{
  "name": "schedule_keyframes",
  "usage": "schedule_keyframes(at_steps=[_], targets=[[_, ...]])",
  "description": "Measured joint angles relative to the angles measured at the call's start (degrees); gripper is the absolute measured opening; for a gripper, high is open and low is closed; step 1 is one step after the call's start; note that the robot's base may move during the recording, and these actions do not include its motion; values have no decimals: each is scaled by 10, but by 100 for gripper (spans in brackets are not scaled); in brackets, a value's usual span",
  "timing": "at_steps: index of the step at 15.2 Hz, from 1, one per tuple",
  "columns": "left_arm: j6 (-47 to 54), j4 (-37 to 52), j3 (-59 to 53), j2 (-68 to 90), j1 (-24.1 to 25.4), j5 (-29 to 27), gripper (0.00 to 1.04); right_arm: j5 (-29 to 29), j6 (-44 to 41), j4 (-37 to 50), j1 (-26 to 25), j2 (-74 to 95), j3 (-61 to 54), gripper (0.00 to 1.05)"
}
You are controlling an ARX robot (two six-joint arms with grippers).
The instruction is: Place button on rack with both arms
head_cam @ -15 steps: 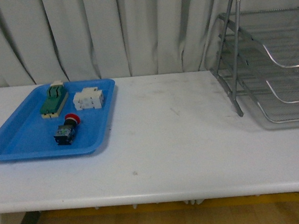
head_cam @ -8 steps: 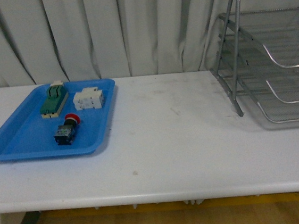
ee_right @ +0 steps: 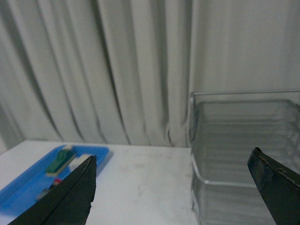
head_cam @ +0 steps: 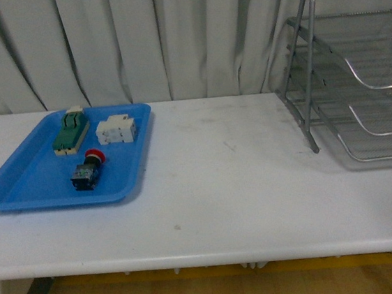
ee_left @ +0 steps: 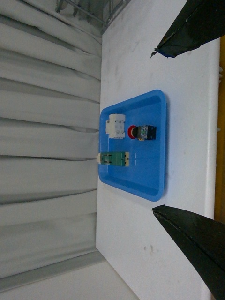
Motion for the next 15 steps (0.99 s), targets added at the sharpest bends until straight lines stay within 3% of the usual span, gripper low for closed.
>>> schedule_keyframes(at_steps=[3, 5, 9, 13, 15], targets=[[0, 0, 0, 0, 0, 0, 98, 26, 115, 45, -60, 244, 192, 98], [0, 0, 0, 0, 0, 0, 98, 27, 196, 54, -93, 316, 249, 98], [0, 0, 0, 0, 0, 0, 98, 13, 285, 82, -123, 362, 262, 98], [0, 0, 0, 0, 0, 0, 98, -92, 577, 309, -154, 478, 190, 98], [0, 0, 0, 0, 0, 0, 98, -94, 693, 309, -166, 547, 188, 98]])
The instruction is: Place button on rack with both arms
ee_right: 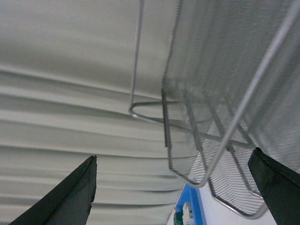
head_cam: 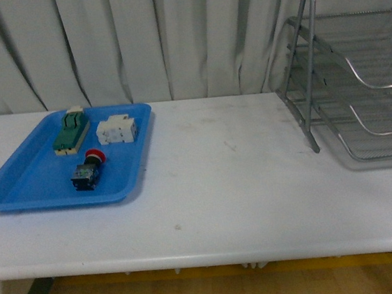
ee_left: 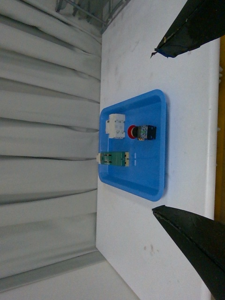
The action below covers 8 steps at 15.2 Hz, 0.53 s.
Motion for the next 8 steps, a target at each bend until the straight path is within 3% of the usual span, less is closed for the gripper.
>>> schedule_keyframes(at_steps=[2, 8], targets=[[0, 0, 0, 0, 0, 0, 98, 2, 43, -1, -13, 52, 0, 98], [0, 0, 0, 0, 0, 0, 98, -15, 39, 1, -33, 156, 31, 98]])
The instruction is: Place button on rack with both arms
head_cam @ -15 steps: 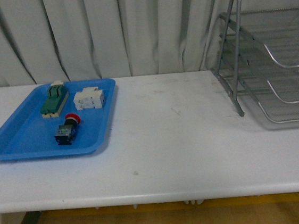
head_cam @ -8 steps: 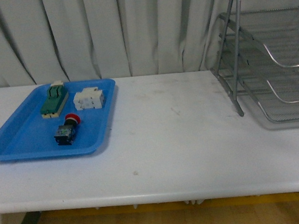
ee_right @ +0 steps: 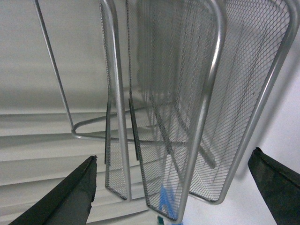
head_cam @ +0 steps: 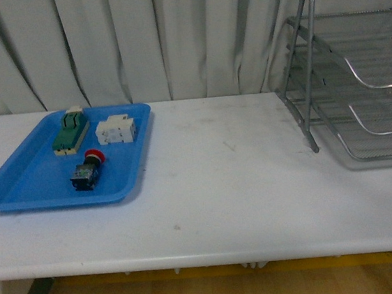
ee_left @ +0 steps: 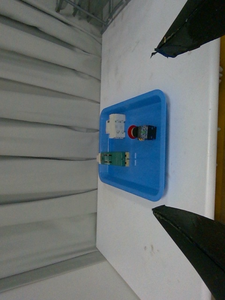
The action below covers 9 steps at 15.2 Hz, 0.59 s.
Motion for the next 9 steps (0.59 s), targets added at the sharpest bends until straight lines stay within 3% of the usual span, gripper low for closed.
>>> schedule_keyframes(at_steps=[9], targets=[[0, 0, 0, 0, 0, 0, 98, 0, -70, 2, 4, 78, 97, 98]])
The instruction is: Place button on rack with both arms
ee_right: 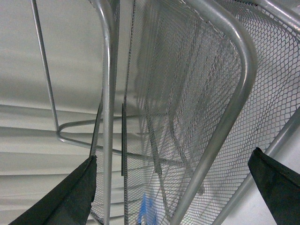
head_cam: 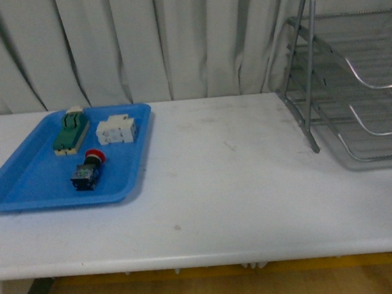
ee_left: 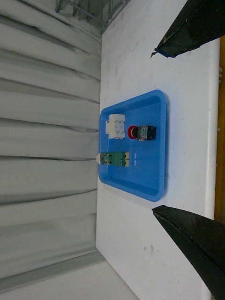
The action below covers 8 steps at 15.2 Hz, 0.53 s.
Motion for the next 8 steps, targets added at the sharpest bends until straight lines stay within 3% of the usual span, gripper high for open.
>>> schedule_keyframes(at_steps=[8], targets=[[0, 0, 0, 0, 0, 0, 98, 11, 3, -3, 33, 53, 39, 98]])
